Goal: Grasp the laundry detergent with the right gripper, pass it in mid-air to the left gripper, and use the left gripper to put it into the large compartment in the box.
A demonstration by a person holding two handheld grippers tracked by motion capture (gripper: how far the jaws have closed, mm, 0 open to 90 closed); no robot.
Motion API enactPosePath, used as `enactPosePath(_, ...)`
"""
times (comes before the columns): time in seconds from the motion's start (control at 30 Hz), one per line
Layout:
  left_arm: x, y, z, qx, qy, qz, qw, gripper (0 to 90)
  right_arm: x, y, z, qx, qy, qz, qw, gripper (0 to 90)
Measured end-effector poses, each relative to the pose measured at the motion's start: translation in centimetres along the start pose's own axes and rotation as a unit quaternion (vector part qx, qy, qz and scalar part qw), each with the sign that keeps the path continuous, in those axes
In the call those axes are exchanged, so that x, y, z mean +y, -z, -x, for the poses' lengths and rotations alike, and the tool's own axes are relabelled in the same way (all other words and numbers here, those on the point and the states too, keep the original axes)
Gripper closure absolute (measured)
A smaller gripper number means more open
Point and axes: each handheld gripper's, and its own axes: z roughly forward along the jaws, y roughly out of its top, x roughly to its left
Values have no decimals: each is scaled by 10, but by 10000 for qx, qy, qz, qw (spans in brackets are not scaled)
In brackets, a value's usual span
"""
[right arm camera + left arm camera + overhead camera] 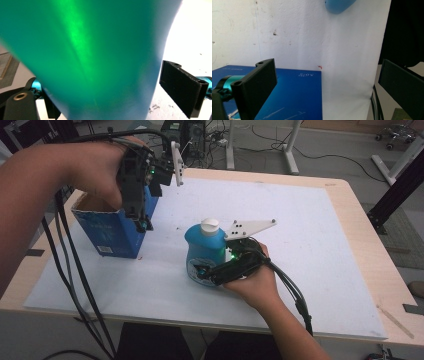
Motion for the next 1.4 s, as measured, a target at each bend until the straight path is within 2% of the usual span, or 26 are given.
enactPosePath(0.2,1,-1,-1,-13,-8,1,10000,17,-1,-1,0,-5,-26,57,10000,130)
enactPosePath(0.27,1,-2,0,-18,11,3,10000,17,-2,1,0,-15,-14,109,9999,195)
enactPosePath(0.37,1,-2,-1,-25,7,-24,10000,17,-2,2,1,19,-80,174,9998,194)
enactPosePath(0.67,0,-3,-1,-9,28,-15,10000,17,-2,0,1,40,-21,140,9999,198)
enactPosePath(0.8,1,-3,-2,-18,13,-24,10000,17,-3,1,0,68,40,183,9998,269)
enactPosePath(1.07,-1,-4,-2,-26,31,-47,10000,17,-3,0,0,86,61,187,9998,294)
enactPosePath(1.4,0,-5,-2,-16,34,-54,10000,17,-3,0,-3,183,175,274,9993,405)
